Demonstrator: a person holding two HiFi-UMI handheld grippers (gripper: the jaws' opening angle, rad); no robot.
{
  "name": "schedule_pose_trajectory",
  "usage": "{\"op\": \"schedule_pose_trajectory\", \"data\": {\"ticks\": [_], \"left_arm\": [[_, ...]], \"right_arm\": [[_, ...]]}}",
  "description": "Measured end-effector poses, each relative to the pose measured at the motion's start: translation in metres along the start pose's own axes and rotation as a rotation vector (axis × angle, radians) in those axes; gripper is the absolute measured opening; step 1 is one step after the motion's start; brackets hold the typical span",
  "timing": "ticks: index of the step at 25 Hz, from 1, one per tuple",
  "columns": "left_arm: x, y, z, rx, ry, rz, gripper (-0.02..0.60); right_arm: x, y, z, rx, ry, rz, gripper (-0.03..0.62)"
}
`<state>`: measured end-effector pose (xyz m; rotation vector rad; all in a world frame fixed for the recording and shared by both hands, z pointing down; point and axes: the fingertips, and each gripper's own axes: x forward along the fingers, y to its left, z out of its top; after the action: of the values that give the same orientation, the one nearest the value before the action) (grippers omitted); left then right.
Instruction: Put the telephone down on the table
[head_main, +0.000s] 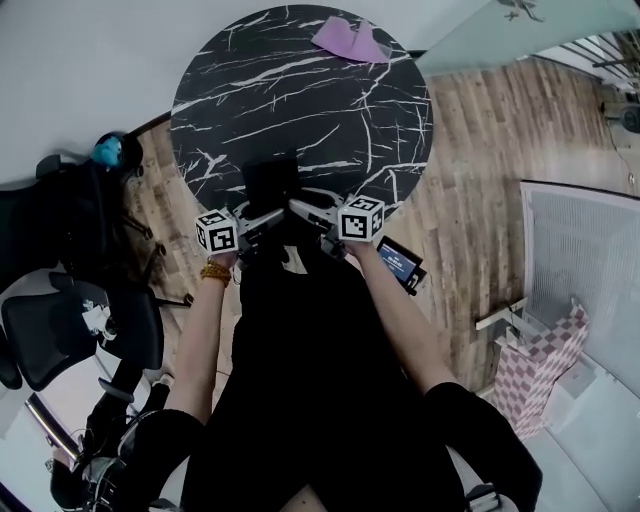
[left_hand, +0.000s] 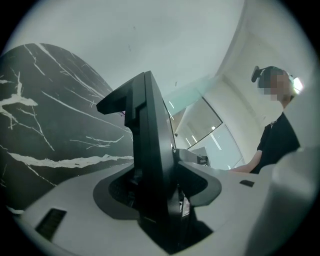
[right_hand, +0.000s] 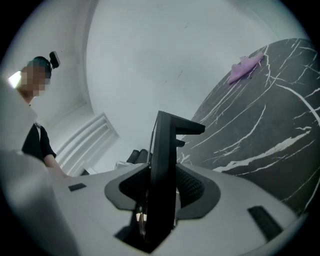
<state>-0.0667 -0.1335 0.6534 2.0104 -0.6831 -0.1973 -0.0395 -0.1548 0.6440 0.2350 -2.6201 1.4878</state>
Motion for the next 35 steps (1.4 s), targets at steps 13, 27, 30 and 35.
{"op": "schedule_pose_trajectory", "data": {"ticks": [13, 27, 30, 35], "left_arm": [[0.013, 0.032, -0.036, 0.041, 0.198, 0.124, 0.245], [0.017, 0.052, -0.041, 0.028, 0.261, 0.177, 0.268], [0.019, 0.055, -0.042, 0.029, 0.267, 0.200, 0.278], [0.021, 0.059, -0.047, 0.021, 0.278, 0.225, 0.282]], "right_arm": [[-0.005, -0.036, -0.033, 0.065, 0.022, -0.071, 0.161], [0.002, -0.055, -0.036, 0.054, -0.036, -0.105, 0.164], [0.003, -0.056, -0.037, 0.048, -0.039, -0.108, 0.166], [0.001, -0.059, -0.040, 0.034, -0.017, -0.125, 0.170]]}}
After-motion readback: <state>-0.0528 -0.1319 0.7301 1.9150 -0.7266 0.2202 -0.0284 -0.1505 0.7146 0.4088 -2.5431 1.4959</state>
